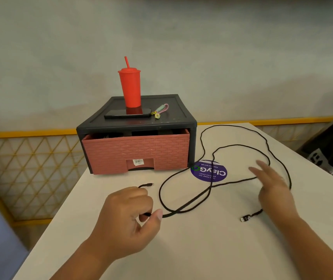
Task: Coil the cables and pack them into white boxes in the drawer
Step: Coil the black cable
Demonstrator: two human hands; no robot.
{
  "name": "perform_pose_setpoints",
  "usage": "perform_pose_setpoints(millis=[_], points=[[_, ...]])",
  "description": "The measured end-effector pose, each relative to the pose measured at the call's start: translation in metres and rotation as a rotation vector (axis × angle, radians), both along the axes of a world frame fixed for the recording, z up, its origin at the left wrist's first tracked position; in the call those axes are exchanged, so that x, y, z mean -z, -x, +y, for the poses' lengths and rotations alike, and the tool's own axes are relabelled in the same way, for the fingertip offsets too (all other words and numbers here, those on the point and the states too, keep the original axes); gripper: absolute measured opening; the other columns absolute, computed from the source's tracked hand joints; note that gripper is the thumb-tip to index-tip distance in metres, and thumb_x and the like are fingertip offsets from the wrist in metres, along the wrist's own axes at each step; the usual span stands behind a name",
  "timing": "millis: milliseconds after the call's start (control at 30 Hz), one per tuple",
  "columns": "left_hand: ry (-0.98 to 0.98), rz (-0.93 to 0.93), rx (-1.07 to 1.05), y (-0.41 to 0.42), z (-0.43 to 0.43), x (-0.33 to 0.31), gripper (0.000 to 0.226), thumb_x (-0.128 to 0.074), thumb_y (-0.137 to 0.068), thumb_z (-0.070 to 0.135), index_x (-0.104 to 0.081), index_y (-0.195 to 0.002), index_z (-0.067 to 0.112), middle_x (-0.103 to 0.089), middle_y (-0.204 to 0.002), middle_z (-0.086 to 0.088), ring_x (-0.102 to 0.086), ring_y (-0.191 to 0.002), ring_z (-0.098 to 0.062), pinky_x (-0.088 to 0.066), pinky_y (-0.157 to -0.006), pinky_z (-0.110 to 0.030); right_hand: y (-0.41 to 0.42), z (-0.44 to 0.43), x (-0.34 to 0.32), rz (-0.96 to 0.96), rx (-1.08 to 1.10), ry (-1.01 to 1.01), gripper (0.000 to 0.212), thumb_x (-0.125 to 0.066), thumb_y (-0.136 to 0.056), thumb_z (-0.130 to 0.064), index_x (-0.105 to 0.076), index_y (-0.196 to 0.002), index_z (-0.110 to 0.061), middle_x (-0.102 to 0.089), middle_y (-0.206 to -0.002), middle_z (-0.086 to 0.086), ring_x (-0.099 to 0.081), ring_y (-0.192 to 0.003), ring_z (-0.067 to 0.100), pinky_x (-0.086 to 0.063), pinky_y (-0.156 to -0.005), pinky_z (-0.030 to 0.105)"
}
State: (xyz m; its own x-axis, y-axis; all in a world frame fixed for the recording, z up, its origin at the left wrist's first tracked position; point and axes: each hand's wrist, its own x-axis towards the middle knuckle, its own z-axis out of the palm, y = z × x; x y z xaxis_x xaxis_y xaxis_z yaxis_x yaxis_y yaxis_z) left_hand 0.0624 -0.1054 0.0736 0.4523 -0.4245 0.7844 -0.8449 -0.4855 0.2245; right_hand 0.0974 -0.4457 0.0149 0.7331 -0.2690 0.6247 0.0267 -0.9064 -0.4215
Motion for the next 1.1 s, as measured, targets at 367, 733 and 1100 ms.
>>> perform_pose_setpoints(millis=[367,733,1100], points=[[-0.077,0.021,-0.066,-0.001,-0.006,0.014,0.034,-0.055,-0.078,0.027,-0.037,-0.05,0.017,-0.031,-0.05,0.008,-0.026,-0.049,-0.005,-0.023,-0.046,-0.018,0.006,0.114,-0.003,0.04,-0.595,0.121,0.066,-0.035,-0.069,-0.004,-0.049,-0.133,-0.016,-0.046,-0.136,-0.003,-0.018,-0.14,0.015,-0.018,-0.107,0.013],[0.046,0.25,-0.037,-0.021,-0.012,0.04,0.019,-0.059,-0.078,0.036,-0.046,-0.065,0.03,-0.04,-0.055,0.018,-0.035,-0.048,0.0,-0.025,-0.048,-0.009,0.009,0.154,-0.015,-0.26,-0.588,0.131,0.02,-0.047,-0.08,-0.031,-0.049,-0.063,-0.019,-0.042,-0.047,-0.007,-0.038,-0.044,0.012,-0.03,-0.046,0.021],[0.682,0.89,-0.05,-0.058,0.005,0.034,0.034,-0.062,-0.057,0.019,-0.033,-0.039,0.02,-0.025,-0.042,0.007,-0.024,-0.04,-0.005,-0.025,-0.045,-0.018,-0.006,0.073,-0.01,-0.009,-0.197,-0.493,0.026,-0.053,-0.093,-0.022,-0.054,-0.07,-0.011,-0.048,-0.053,-0.005,-0.04,-0.054,0.015,-0.031,-0.051,0.028]])
